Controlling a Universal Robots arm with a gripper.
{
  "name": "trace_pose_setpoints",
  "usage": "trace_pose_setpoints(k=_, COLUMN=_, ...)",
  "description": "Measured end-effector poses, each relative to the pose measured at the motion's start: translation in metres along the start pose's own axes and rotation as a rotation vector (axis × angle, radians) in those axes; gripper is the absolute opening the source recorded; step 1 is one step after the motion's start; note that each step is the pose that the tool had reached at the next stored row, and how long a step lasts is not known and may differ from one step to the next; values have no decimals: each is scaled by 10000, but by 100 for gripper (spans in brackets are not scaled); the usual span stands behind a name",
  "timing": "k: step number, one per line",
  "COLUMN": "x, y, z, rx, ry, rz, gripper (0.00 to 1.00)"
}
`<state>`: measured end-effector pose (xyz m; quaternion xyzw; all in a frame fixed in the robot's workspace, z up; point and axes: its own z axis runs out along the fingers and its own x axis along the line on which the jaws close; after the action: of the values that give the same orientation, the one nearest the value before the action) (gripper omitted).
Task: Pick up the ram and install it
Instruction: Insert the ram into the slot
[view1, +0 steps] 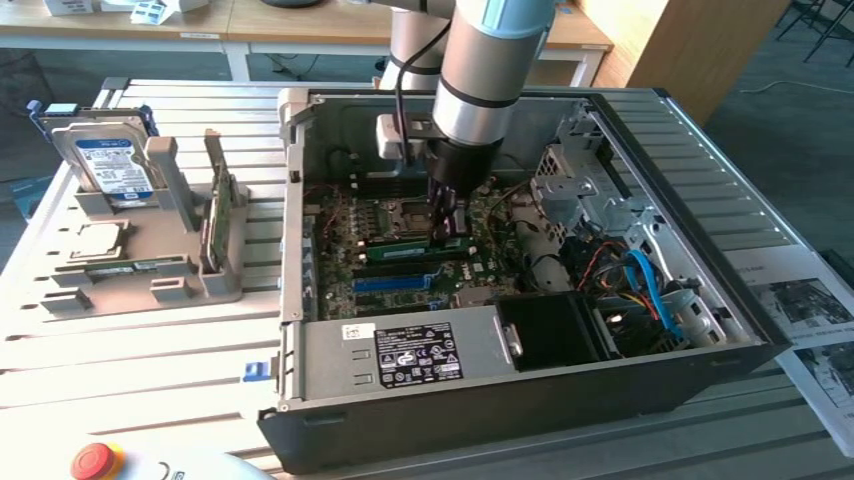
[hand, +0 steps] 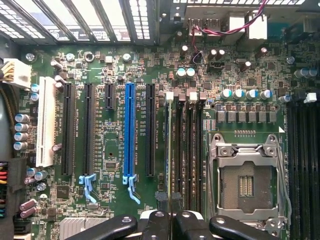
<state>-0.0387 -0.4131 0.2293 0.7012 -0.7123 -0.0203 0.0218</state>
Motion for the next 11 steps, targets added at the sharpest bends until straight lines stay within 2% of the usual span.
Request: trace_pose_setpoints(k=11, x=10, y=-8, z=-51, rx=-13, ry=-3, rz=0, gripper=12)
